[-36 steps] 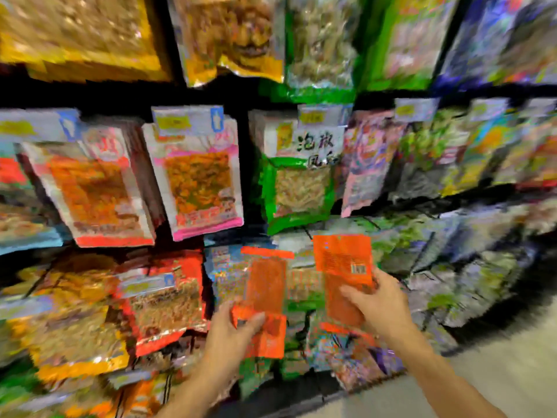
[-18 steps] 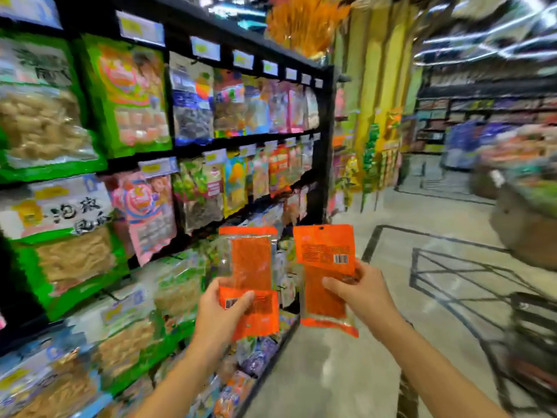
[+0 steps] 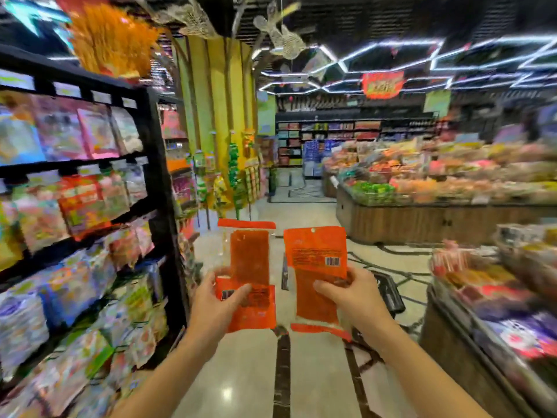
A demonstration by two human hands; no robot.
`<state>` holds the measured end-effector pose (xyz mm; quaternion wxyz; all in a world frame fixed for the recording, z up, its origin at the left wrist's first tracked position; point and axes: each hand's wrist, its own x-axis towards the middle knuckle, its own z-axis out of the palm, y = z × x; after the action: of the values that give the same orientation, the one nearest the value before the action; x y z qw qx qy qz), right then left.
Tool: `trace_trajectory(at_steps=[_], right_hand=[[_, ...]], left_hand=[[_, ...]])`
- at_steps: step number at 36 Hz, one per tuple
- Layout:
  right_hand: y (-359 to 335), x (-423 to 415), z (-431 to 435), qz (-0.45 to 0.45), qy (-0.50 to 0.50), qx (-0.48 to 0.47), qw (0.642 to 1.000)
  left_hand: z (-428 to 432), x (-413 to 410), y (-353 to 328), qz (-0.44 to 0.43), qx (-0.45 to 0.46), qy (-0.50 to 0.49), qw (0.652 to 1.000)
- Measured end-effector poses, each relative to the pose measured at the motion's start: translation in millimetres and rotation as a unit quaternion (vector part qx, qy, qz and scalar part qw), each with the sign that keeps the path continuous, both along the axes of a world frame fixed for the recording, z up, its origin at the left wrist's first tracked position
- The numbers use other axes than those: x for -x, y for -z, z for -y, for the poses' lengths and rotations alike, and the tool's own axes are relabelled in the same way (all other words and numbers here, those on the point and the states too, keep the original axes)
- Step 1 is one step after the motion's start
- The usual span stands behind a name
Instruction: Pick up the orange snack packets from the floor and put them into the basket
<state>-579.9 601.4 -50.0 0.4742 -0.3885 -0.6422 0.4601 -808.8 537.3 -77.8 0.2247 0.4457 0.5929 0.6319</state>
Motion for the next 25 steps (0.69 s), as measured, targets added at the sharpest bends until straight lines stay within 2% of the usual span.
trace_trajectory(at_steps=[4,10,17,25], right_hand=[[-3.7,-56.0,-47.3,-0.001,0.046,-0.009,0.999],[7.0,-106.8,-115.7,0.003,0.082,0.002,0.997],[26.6,-129.6,-207.7,0.0,0.123,0.01,0.992],[21.5,-121.9,-320.3,0.01,0.187,0.004,0.982]], left_hand=[[-63.4,-61.6,-8.7,-0.004,0.015,0.042,0.999],[-150.3,-109.7,-2.8,-0.014,0.032,0.079,0.996],[-254.3,-130.3,11.6,-0.027,0.029,0.108,0.993],[-376.5,-120.7,8.2,-0.004,0.02,0.159,0.987]])
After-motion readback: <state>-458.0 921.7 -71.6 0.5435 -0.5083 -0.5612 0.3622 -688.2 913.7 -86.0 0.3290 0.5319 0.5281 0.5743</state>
